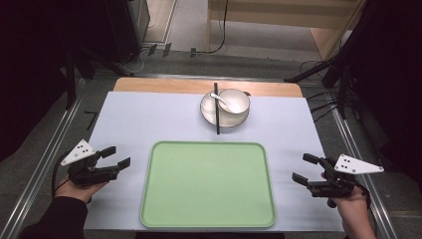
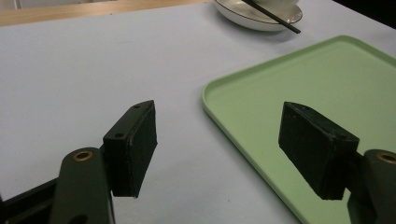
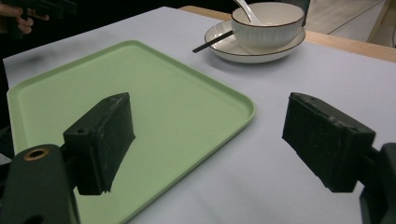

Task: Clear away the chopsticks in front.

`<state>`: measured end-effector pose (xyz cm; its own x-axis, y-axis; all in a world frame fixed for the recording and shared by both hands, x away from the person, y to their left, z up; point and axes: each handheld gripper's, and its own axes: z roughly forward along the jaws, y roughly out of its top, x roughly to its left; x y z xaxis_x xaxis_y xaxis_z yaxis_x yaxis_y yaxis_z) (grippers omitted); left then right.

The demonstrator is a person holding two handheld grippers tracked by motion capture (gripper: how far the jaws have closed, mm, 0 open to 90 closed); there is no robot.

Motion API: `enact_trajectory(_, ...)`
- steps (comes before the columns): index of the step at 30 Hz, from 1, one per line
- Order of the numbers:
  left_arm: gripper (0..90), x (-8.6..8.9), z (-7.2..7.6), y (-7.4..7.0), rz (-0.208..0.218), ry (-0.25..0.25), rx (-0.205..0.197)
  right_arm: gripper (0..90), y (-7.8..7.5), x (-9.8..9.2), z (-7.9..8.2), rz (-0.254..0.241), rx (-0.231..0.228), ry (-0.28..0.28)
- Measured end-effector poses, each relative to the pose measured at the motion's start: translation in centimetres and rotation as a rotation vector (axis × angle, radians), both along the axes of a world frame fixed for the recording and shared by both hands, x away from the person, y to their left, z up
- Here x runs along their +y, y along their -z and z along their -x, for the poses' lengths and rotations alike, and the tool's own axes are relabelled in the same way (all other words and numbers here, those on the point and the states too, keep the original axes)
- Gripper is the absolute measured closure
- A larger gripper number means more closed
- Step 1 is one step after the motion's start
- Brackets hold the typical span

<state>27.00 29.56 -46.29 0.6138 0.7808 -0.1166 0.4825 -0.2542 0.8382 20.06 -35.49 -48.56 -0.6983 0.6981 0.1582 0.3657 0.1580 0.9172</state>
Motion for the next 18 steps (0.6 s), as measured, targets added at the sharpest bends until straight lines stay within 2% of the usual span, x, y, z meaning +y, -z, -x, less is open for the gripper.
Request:
enact_trajectory(3, 30.4, -0.4, -0.3, -0.3, -0.004, -0.007, 0.002, 16.8, 0.1, 0.1, -0.1, 0.002, 0.006, 0.000)
enact_trajectory(5, 32.2, -0.9, -0.9, -0.7, -0.007, -0.020, 0.031, 16.8, 0.1, 0.1, -0.1, 0.010, 0.004, 0.000)
enact_trajectory(8, 33.8, -1.8, -1.7, -1.3, 0.031, -0.011, 0.122, 16.8, 0.1, 0.0, -0.1, 0.005, 0.005, 0.005)
enact_trajectory(9, 29.7, -2.1, -1.9, -1.5, 0.034, -0.005, 0.122, 16.8, 0.2, -0.1, -0.1, 0.002, 0.006, 0.008)
enact_trajectory(13, 32.9, -3.8, -2.8, -2.2, 0.020, 0.031, 0.146, 16.8, 0.2, -0.1, -0.1, 0.002, 0.009, 0.008)
enact_trajectory(16, 32.2, -4.6, -3.1, -2.4, -0.005, 0.046, 0.126, 16.8, 0.2, 0.0, -0.1, 0.003, 0.008, 0.005)
enact_trajectory(18, 30.2, -5.3, -3.7, -2.6, -0.027, 0.055, 0.144, 16.8, 0.2, 0.1, -0.1, 0.002, 0.008, 0.004)
